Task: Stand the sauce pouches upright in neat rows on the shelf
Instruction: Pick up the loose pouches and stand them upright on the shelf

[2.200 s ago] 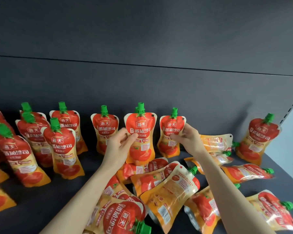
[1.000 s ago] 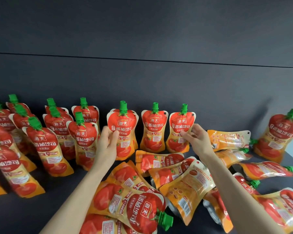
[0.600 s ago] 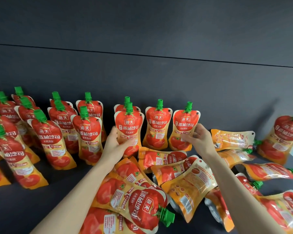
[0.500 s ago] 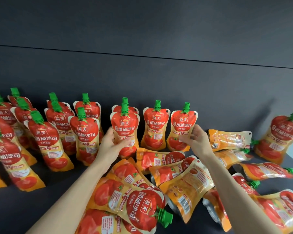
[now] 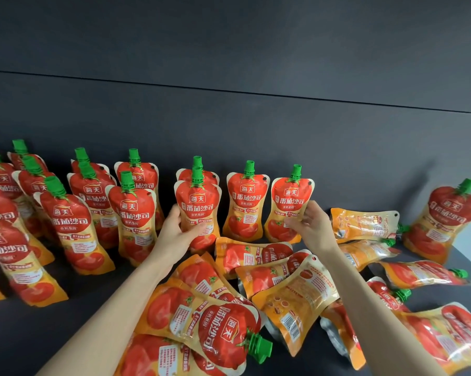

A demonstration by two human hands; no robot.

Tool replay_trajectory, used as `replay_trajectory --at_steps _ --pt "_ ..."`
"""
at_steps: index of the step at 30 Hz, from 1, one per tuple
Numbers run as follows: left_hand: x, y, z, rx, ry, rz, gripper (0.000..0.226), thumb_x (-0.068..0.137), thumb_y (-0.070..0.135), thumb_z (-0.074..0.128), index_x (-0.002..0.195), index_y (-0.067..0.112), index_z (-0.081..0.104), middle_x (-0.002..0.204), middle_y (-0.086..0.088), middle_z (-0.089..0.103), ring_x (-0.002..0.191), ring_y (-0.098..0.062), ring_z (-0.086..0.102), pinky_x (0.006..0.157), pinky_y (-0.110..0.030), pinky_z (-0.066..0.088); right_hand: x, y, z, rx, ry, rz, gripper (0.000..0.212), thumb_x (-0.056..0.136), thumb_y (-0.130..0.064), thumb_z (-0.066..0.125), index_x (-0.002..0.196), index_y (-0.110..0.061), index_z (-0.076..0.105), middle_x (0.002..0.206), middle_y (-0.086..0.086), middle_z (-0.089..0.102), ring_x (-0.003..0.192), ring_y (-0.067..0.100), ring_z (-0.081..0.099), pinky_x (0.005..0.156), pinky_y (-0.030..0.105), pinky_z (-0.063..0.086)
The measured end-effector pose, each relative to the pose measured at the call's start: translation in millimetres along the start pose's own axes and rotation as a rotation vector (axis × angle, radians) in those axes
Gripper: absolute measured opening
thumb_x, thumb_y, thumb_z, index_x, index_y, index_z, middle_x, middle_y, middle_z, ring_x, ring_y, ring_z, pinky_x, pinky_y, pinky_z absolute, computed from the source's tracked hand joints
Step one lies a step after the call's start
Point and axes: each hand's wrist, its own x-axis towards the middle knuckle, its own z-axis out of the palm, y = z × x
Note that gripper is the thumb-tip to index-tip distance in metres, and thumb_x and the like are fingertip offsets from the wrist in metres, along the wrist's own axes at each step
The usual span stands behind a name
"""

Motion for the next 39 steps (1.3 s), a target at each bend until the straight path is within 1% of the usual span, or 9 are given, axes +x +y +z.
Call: replay_trajectory --at_steps 8,13,16,18,20,25,28,32,39 --pt "-8 2 1 0.111 0.038 0.041 0.068 0.081 0.029 0.069 0.137 0.020 0.032 0.132 0.001 0.050 0.122 -0.016 0.048 0.103 -0.037 0.040 -8 -6 3 -0.045 0.051 0.063 0.047 0.085 -0.018 0.067 0.126 -0.009 0.044 0.124 0.008 0.059 0.111 0.024 0.059 0.083 0.029 0.048" --pt "-22 4 3 0.142 0.072 0.128 0.070 0.084 0.021 0.067 0.141 0.021 0.028 0.139 0.004 0.042 0.126 -0.006 0.039 0.098 -0.023 0.031 -24 -8 1 -0.067 0.083 0.076 0.051 0.087 -0.024 0.064 0.131 -0.012 0.041 0.128 0.005 0.057 0.107 0.016 0.057 0.064 0.014 0.051" --pt "-38 4 4 0.220 0.129 0.168 0.071 0.084 0.024 0.066 0.142 0.020 0.026 0.144 0.005 0.035 0.131 -0.010 0.034 0.100 -0.024 0.029 -41 -13 -4 -0.098 0.133 0.072 0.051 0.088 -0.024 0.063 0.133 -0.011 0.042 0.132 0.006 0.054 0.118 0.021 0.052 0.085 0.029 0.051" --pt "-55 10 5 0.255 0.136 0.184 0.066 0.085 0.023 0.065 0.140 0.020 0.029 0.134 0.012 0.033 0.123 -0.005 0.035 0.097 -0.023 0.031 -56 -18 -8 -0.109 0.148 0.054 0.044 0.089 -0.020 0.062 0.128 -0.009 0.048 0.128 0.006 0.056 0.112 0.018 0.054 0.082 0.019 0.048" --pt "-73 16 5 0.295 0.072 0.206 0.054 0.086 0.022 0.063 0.134 0.022 0.039 0.125 0.015 0.035 0.115 -0.003 0.036 0.092 -0.020 0.034 -73 -24 -11 -0.119 0.116 0.023 0.030 0.089 -0.019 0.062 0.117 -0.009 0.057 0.116 0.004 0.062 0.100 0.014 0.058 0.072 0.011 0.045" --pt "-110 22 3 0.482 -0.227 0.286 0.028 0.086 0.039 0.060 0.113 0.031 0.056 0.119 0.018 0.047 0.116 0.000 0.044 0.099 -0.026 0.040 -113 -34 -11 -0.201 -0.029 0.011 0.020 0.087 -0.024 0.063 0.106 -0.016 0.064 0.102 -0.003 0.065 0.095 0.014 0.059 0.079 0.026 0.048" --pt "-129 23 -1 0.631 -0.326 0.310 0.058 0.072 0.071 0.044 0.117 0.036 0.054 0.121 0.025 0.047 0.115 0.005 0.042 0.098 -0.021 0.037 -136 -31 -9 -0.335 -0.119 -0.063 0.025 0.087 -0.036 0.058 0.105 -0.021 0.065 0.100 -0.005 0.064 0.097 0.017 0.058 0.085 0.034 0.047" --pt "-142 14 -4 0.802 -0.405 0.281 0.097 0.054 0.094 0.018 0.130 0.039 0.044 0.134 0.029 0.033 0.122 0.007 0.024 0.106 -0.021 0.014 -161 -23 -5 -0.554 -0.217 -0.142 0.040 0.089 -0.048 0.045 0.114 -0.024 0.064 0.128 -0.009 0.057 0.130 0.018 0.041 0.110 0.041 0.029" --pt "-145 -1 0 0.793 -0.290 0.316 0.099 0.063 0.092 0.015 0.129 0.027 0.049 0.127 0.016 0.042 0.123 -0.008 0.035 0.110 -0.035 0.025 -165 -33 -1 -0.488 -0.047 -0.029 0.028 0.082 -0.041 0.065 0.090 -0.015 0.066 0.103 0.000 0.061 0.107 0.028 0.047 0.092 0.044 0.038"
